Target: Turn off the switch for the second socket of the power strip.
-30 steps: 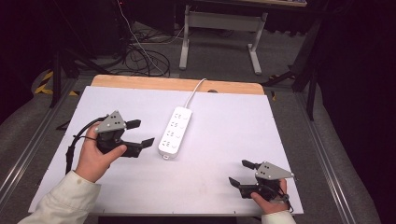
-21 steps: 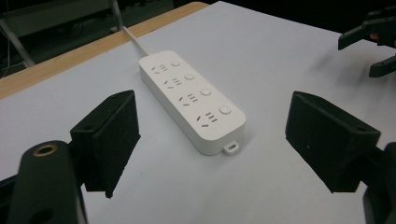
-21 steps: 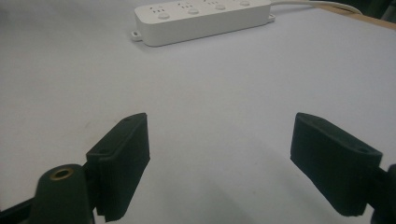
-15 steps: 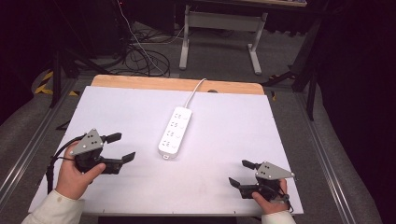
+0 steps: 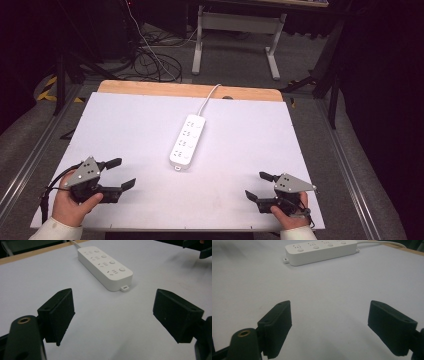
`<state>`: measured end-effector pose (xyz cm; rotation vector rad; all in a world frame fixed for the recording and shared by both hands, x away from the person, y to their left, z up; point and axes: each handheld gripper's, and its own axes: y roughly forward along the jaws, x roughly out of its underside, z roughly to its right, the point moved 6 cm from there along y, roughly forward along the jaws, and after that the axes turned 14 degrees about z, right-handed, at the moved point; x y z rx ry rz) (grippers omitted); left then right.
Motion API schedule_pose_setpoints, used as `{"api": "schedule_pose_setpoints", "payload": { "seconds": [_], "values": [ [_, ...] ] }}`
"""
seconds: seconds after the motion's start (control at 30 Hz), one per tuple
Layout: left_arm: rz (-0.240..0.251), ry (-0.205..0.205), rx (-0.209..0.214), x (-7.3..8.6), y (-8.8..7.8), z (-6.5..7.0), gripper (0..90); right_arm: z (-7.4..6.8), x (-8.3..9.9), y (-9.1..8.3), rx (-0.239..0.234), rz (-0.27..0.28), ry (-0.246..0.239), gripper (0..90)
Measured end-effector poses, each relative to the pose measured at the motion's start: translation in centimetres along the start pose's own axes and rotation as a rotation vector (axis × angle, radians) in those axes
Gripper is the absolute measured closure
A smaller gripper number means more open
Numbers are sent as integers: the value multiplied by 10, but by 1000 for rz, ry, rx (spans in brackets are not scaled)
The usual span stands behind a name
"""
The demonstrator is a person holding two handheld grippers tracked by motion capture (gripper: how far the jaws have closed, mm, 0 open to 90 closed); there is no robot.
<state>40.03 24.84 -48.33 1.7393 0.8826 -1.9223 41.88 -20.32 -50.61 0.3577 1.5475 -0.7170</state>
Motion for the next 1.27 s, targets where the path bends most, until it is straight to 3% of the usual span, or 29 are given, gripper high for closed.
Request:
{"api": "schedule_pose_setpoints", "payload": {
  "seconds": [0.27, 0.43, 0.53, 0.7, 0.87, 1.1, 1.27],
  "values": [
    [-9, -9, -24, 17, -15, -6, 176, -1, 0, 0, -3, -2, -3, 197],
    [-27, -37, -32, 28, -24, -7, 170, 0, 0, 0, -2, -2, -1, 197],
    [-35, -25, -40, 34, -27, -8, 170, 0, 0, 0, -3, -3, -3, 197],
    [-56, -36, -26, 42, -31, -6, 178, 0, 0, 0, -3, -4, -4, 197],
    [-30, -43, -25, 39, -29, -9, 175, 0, 1, 0, -5, -5, -6, 197],
    [-8, -125, -44, 36, -27, -12, 158, 0, 0, 0, -2, -6, -3, 198],
    [-12, -66, -51, 37, -27, -14, 162, 0, 0, 1, -1, -7, 0, 197]
  ]
}}
